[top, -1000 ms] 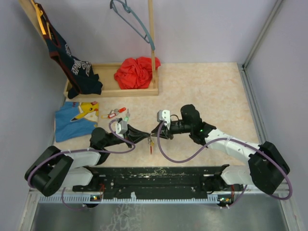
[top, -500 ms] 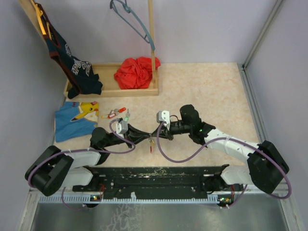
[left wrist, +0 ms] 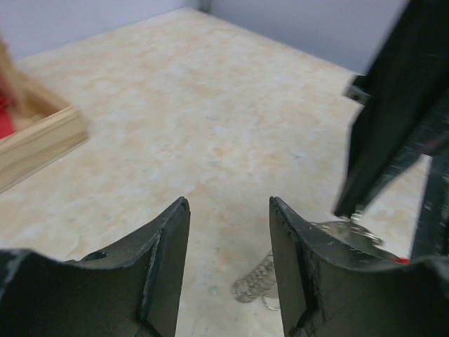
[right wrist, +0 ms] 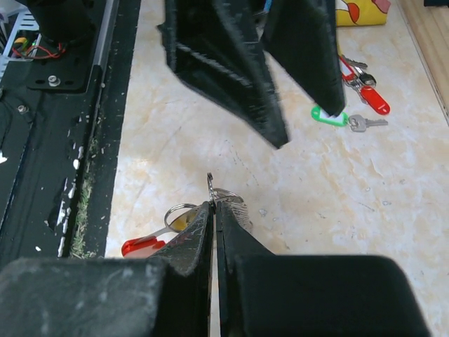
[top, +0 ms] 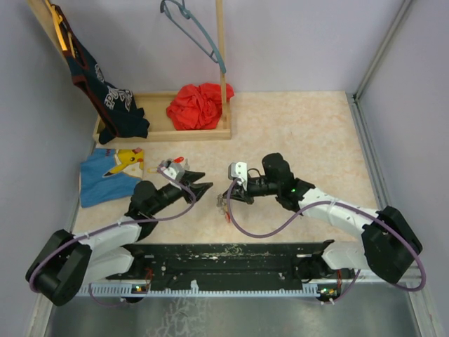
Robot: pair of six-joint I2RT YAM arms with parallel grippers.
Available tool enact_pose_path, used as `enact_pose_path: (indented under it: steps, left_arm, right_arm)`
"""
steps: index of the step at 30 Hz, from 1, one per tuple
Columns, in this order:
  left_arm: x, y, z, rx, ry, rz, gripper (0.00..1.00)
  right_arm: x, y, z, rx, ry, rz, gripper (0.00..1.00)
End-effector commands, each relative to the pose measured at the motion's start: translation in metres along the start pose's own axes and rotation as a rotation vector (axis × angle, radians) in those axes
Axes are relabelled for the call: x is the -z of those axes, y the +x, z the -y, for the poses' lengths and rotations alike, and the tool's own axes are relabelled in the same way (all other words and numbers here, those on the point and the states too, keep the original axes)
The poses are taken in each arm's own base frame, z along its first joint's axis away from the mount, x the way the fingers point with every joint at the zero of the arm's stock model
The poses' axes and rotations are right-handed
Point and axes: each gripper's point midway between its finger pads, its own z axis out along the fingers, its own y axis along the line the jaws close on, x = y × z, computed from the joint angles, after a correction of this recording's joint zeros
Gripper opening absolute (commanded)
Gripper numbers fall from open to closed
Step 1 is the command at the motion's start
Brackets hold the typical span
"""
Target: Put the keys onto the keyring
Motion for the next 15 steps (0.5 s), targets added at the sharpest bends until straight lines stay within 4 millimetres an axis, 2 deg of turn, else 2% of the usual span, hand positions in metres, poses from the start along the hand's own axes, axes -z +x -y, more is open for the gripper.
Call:
enact_pose_path:
  steps: [1,9,15]
  left_arm:
    - [0.006,0.011,-0.065,0.039,-0.344,-0.099,0.56]
    - [0.026,0.049,-0.141,0.121,-0.718,-0.370,0.56]
    - [0.030,0.090,-0.165,0.133,-0.805,-0.619,0.52]
  right_arm:
    - [0.008,-0.024,0.012,0.081,0.055,0.054,0.00]
    - [0.012,-0.025,0.011,0.093,0.069,0.050,0.00]
    - [0.014,-0.025,0.009,0.100,0.072,0.058,0.00]
